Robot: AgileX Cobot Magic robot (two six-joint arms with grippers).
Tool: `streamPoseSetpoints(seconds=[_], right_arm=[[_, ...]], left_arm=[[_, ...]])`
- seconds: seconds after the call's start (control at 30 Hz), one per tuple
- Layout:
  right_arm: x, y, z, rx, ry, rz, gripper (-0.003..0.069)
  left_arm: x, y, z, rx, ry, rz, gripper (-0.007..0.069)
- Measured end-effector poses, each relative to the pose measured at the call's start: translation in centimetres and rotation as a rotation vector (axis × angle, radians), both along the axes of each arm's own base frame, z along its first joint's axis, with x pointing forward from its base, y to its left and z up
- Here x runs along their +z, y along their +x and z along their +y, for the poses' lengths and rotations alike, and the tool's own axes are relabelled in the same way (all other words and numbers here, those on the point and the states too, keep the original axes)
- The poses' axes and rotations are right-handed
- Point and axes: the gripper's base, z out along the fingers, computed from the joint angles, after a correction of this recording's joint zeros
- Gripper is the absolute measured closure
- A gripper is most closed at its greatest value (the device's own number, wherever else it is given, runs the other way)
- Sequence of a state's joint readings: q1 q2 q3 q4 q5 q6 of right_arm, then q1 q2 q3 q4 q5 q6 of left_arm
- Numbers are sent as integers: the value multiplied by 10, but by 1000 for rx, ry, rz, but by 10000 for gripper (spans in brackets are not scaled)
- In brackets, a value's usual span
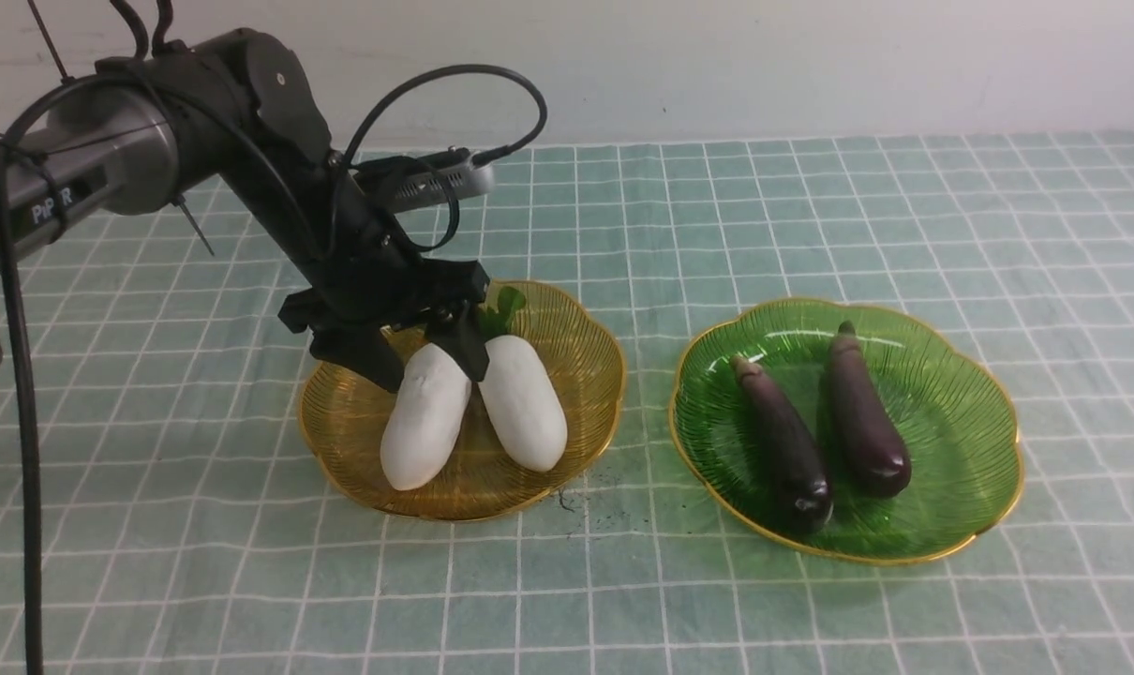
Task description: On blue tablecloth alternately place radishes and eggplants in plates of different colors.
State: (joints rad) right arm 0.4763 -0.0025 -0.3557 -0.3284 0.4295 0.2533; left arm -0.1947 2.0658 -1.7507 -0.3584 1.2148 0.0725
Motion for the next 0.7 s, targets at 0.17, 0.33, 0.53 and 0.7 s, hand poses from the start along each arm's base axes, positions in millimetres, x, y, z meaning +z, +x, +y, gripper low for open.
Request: streamPoseSetpoints(seconds=[0.17, 0.33, 0.53, 0.7], right_arm=[[4, -1, 1, 14, 9, -47, 674], [4, -1, 1, 14, 9, -48, 674], [4, -1, 1, 14, 9, -48, 674], [4, -1, 1, 14, 9, -48, 674]], left_arm=[[20, 6, -1, -5, -7, -66, 387], [58, 2, 0, -6, -31, -166, 592], [109, -16, -1, -3, -103, -279, 631], [150, -40, 1, -8, -158, -361, 632]])
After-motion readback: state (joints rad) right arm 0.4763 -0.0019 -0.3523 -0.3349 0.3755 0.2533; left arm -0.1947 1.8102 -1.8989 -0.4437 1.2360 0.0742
